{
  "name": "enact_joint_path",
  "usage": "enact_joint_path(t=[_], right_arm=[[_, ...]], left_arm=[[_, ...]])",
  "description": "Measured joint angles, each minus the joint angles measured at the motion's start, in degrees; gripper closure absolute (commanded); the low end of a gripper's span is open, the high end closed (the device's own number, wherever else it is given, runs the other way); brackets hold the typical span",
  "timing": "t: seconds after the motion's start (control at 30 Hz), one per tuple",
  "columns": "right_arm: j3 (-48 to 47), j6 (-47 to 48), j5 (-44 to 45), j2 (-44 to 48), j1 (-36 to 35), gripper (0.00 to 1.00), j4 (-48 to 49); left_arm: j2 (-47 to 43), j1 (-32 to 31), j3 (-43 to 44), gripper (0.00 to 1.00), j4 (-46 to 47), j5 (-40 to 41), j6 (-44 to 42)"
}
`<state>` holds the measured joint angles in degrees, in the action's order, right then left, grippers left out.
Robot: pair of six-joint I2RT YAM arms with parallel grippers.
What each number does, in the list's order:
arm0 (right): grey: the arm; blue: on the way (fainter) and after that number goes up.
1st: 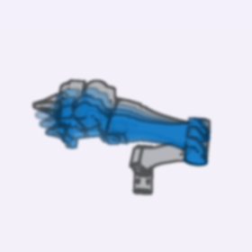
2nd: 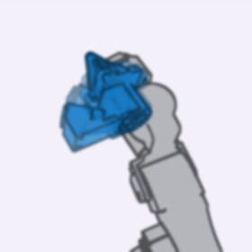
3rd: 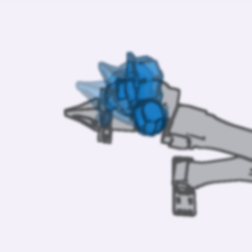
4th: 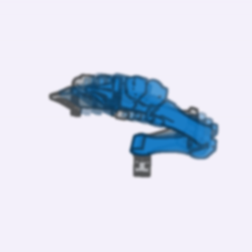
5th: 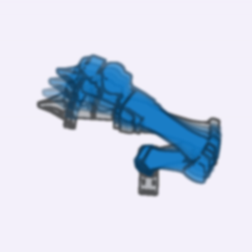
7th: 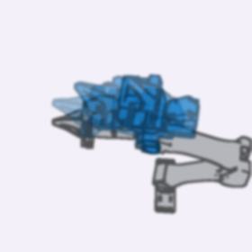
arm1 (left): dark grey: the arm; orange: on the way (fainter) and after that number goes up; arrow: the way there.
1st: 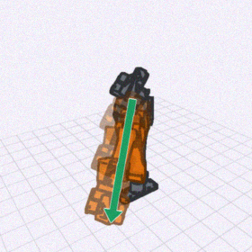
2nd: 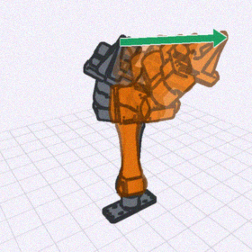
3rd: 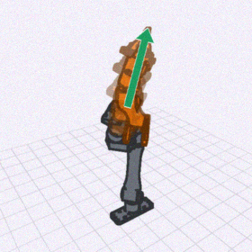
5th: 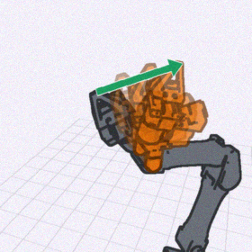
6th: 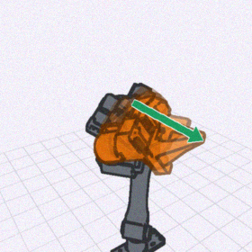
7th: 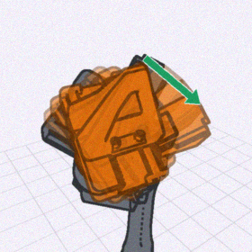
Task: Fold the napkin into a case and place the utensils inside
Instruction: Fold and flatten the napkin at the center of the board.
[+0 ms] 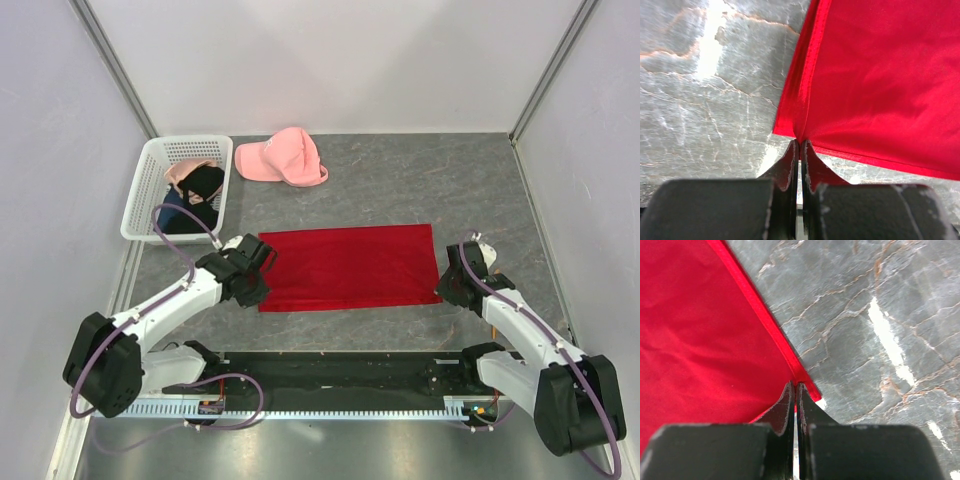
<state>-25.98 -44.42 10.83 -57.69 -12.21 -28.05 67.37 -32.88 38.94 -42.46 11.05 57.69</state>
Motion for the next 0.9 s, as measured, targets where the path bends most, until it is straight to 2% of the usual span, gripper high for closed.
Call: enact_joint_path(t=[0.37,0.43,0.5,0.57,0.6,0.63,0.67,0.7,0.77,0.83,0.9], right_arm=[[-0.48,1.03,-2.93,0.28,-0.02,0.98,-0.48],[-0.46,1.01,-3.17,-0.55,-0.02,0.86,-0.04],[-0.44,1.01,-3.58,-1.07,-0.04,0.73,0.22],[-0.44,1.55,-3.74,-1.07,-0.04,0.65,0.15],[-0.44,1.70,-3.67,-0.87,-0.02,0.53,0.13],[-0.44,2.16,-3.72,-0.50,0.00,0.46,-0.04],[-0.44,2.49,-3.74,0.22,0.00,0.44,-0.44],[-0.52,2.86,-3.72,1.27,0.00,0.35,-1.11],[-1.62,3.52,-3.72,3.65,0.00,0.30,-3.04],[-3.45,4.17,-3.65,5.42,0.00,0.31,-4.15],[-5.40,4.83,-3.74,6.56,0.00,0.33,-3.58]], left_arm=[[3.30,0.00,0.04,0.98,-0.70,3.08,1.60],[3.61,0.00,-0.22,0.96,-0.66,3.43,1.88],[3.63,0.00,-0.59,0.76,-0.68,3.48,2.14],[3.52,0.00,-0.83,0.57,-0.87,3.65,2.47],[3.21,0.00,-0.87,0.53,-1.11,3.72,2.49],[2.56,0.02,-0.87,0.49,-1.57,3.76,2.64],[1.33,0.02,-0.87,0.47,-2.19,3.74,2.80],[0.11,0.02,-0.85,0.40,-2.71,3.74,2.80],[-3.32,0.02,-0.35,0.38,-4.39,3.72,2.71],[-6.93,0.02,1.25,0.41,-5.88,3.69,2.49],[-9.16,0.02,3.32,0.51,-5.88,3.63,2.16]])
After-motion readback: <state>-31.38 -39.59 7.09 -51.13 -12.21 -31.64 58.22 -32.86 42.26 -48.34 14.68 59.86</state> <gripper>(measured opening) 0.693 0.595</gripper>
